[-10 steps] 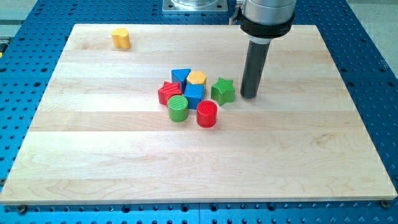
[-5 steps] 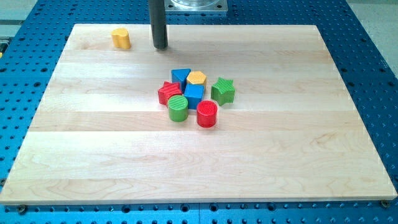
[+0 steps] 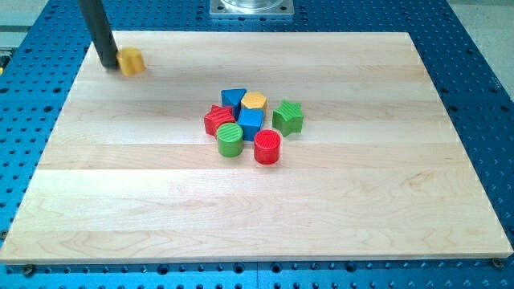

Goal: Push the heart into the green star

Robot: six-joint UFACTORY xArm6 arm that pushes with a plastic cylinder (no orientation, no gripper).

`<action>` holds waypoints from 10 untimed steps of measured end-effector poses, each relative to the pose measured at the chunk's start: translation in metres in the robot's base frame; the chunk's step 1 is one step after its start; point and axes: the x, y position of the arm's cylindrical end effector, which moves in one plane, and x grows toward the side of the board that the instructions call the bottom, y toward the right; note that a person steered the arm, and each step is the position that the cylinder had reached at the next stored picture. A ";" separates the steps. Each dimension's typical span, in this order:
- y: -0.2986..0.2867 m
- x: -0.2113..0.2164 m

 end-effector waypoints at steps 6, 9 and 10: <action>0.352 -0.011; 0.350 0.039; 0.367 0.063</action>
